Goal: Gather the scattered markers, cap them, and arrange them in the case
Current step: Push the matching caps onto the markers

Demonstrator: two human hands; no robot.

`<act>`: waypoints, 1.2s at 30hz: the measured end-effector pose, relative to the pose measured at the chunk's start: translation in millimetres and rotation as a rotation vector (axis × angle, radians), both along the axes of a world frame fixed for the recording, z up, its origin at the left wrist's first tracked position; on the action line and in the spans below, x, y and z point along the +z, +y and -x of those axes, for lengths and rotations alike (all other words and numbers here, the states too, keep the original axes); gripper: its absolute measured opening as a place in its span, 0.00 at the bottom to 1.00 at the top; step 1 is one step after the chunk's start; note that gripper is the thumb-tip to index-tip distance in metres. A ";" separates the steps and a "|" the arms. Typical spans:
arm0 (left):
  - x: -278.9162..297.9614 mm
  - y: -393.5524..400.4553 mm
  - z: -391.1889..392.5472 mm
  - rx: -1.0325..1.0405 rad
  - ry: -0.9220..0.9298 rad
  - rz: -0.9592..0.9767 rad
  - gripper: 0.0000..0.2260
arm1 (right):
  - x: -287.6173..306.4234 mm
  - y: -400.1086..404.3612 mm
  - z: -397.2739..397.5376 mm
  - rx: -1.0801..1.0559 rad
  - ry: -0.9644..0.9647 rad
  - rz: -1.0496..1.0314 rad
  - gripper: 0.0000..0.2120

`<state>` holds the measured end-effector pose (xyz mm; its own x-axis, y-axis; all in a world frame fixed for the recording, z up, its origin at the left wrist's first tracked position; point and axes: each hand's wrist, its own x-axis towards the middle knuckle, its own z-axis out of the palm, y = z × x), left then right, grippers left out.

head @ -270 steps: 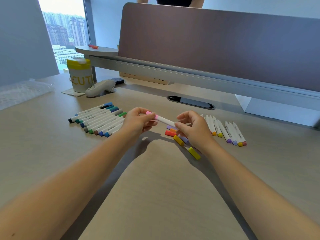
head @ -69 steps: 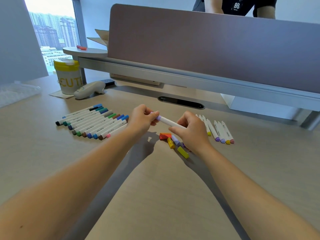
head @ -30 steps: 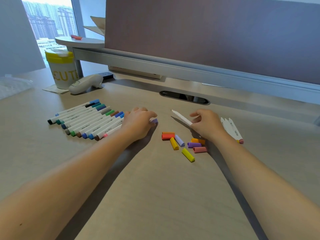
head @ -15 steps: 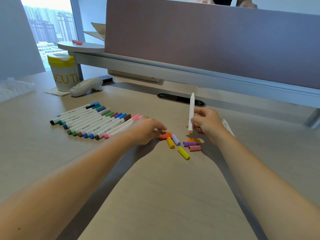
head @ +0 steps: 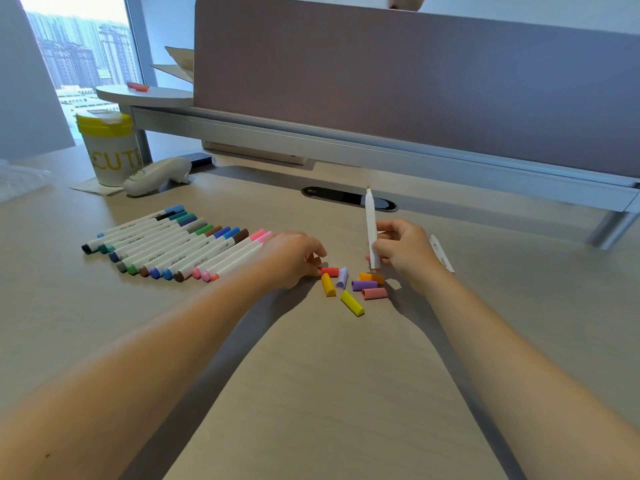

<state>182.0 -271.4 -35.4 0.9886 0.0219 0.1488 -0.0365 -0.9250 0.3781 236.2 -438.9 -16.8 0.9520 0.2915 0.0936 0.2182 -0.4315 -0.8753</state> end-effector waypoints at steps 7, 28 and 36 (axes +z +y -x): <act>7.9 4.2 4.8 0.117 -0.102 0.309 0.14 | -4.0 2.4 4.3 0.025 -0.150 0.018 0.13; 15.7 12.1 12.8 0.408 -0.184 1.002 0.08 | -5.8 20.8 33.8 0.233 -0.337 0.033 0.03; 17.3 1.0 11.5 0.374 -0.267 0.924 0.07 | -8.9 30.9 38.7 0.184 -0.342 -0.021 0.04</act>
